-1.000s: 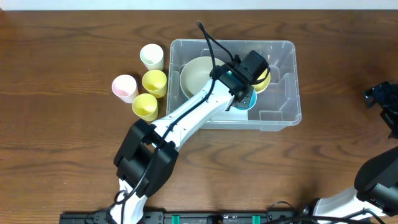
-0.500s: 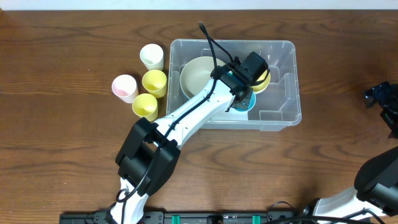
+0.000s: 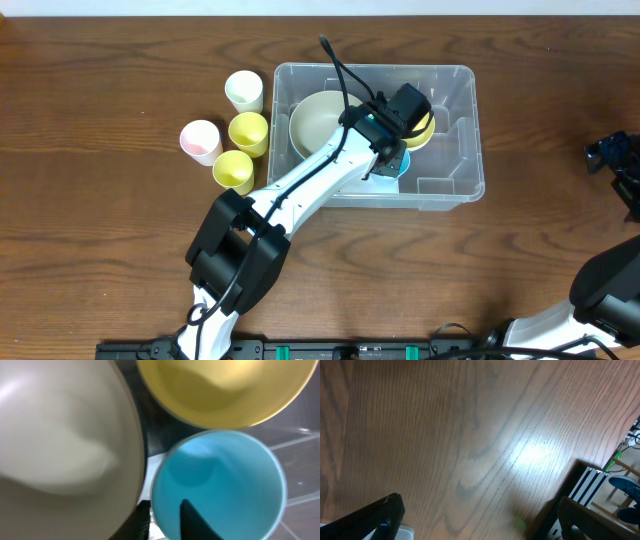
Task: Pack container
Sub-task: 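Carry the blue cup into the bin between the bowl stacks, then move the left gripper back to the yellow cup beside the bin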
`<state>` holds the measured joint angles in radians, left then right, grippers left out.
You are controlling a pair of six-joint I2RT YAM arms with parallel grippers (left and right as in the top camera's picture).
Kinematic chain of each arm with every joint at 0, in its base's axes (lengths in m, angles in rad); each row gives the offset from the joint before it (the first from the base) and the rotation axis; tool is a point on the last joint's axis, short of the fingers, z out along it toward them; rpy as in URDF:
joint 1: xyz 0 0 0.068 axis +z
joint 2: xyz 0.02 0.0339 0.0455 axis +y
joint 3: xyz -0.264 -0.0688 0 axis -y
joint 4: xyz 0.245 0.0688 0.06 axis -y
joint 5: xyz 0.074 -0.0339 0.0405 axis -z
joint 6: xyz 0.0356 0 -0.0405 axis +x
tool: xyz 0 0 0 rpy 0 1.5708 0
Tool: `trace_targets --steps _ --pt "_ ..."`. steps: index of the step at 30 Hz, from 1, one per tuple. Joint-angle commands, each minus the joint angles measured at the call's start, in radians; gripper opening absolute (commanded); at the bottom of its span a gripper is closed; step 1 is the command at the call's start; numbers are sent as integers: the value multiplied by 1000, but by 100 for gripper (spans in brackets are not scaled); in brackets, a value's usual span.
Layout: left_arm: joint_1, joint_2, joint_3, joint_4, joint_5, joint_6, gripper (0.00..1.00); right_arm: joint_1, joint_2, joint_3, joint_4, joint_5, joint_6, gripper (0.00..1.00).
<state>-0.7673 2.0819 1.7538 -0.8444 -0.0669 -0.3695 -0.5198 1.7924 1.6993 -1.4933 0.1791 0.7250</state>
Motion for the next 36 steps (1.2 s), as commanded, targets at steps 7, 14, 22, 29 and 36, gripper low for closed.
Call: trace_targets --steps 7,14,22,29,36 --pt "60 -75 61 -6 -2 3 39 -4 1 -3 2 11 15 99" --pt "120 -283 86 -17 -1 12 43 -3 1 -3 2 11 15 99" --pt "185 -467 86 -110 -119 47 65 -4 1 -3 2 11 15 99" --pt "331 -452 60 -330 -291 -143 98 -4 1 -3 2 11 15 99" --pt "574 -435 13 -440 -204 -301 98 -4 1 -3 2 11 15 99"
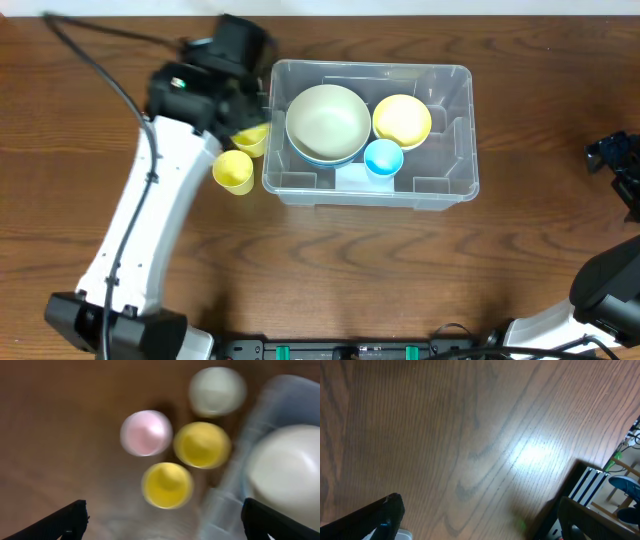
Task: Pack container
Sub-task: 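Move the left gripper back to the yellow cup beside the bin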
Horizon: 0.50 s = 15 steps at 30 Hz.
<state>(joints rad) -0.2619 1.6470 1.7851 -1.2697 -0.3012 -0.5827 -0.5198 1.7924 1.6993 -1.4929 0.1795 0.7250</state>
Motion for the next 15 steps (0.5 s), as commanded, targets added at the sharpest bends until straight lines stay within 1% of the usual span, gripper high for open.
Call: trace_targets --steps 1,3,7,12,15 --pt "98 0 -32 -17 64 -74 98 -4 1 -3 1 11 15 99" --pt "136 0 -68 -16 101 -61 98 -4 1 -3 1 11 15 99" --pt "180 0 -198 12 112 -62 98 -4 1 -3 1 11 15 99" --pt "187 0 -375 126 166 -56 98 -4 1 -3 1 11 15 99" --pt "187 0 -445 196 222 -21 98 -4 1 -3 1 11 15 99"
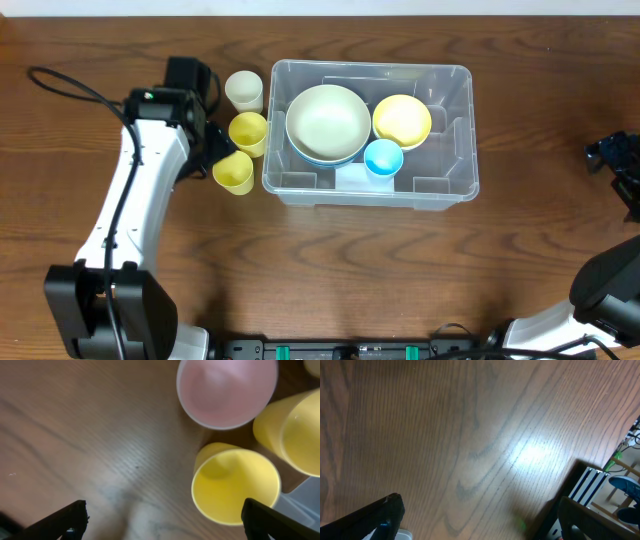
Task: Pack container
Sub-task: 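Move the left gripper back to the yellow cup beside the bin, then grip the yellow cup with the left gripper and lift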
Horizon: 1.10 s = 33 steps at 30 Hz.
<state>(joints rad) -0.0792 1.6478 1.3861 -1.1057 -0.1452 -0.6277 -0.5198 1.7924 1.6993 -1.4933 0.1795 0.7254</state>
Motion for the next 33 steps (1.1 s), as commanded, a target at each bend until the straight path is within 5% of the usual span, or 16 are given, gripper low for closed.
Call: trace_targets --steps 1,19,30,31,33 --pt "4 -1 -61 47 72 25 98 -4 1 -3 2 11 14 99" --pt "4 -1 -320 283 87 25 98 -4 1 -3 2 11 14 99" --pt "4 -1 -338 311 87 25 19 -4 1 -3 2 11 14 99" --pt "4 -1 -338 311 87 25 6 -4 1 -3 2 11 14 99" --pt "4 -3 -335 303 87 32 6 -4 1 -3 2 11 14 99"
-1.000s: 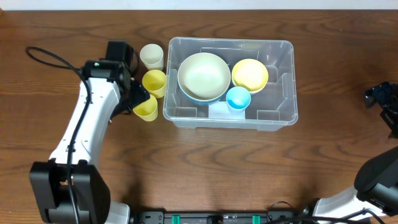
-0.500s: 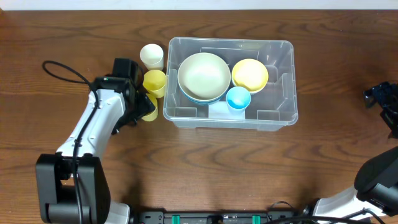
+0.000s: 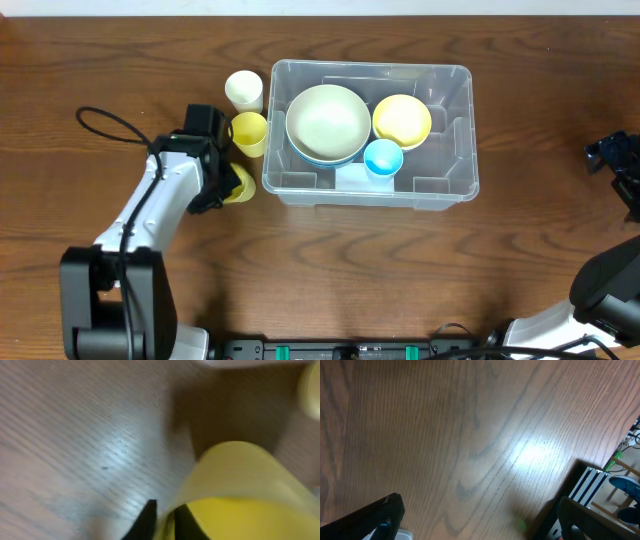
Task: Pack container
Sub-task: 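Grip the yellow cup with the left gripper and lift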
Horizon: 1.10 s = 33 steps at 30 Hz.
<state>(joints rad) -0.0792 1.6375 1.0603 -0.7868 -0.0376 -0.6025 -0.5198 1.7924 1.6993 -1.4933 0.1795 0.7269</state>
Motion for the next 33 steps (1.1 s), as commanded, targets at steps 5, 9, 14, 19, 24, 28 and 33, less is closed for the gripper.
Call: trace_targets --steps 5,9,14,19,24,28,33 --pt "4 -37 19 -64 -22 23 6 -4 1 -3 2 11 13 99" --pt "4 -142 76 -117 -22 23 6 -4 1 -3 2 11 13 99" --pt "4 -330 174 -194 -22 22 6 -4 1 -3 2 11 13 99" --pt "-27 -548 301 -230 3 13 6 -4 1 -3 2 11 13 99" --pt "-167 -671 380 -144 38 10 6 -4 1 -3 2 11 13 99" --pt "-298 -655 390 -84 38 2 6 -4 1 -3 2 11 13 99" --pt "-436 -503 418 -26 19 13 4 -4 1 -3 2 11 13 99"
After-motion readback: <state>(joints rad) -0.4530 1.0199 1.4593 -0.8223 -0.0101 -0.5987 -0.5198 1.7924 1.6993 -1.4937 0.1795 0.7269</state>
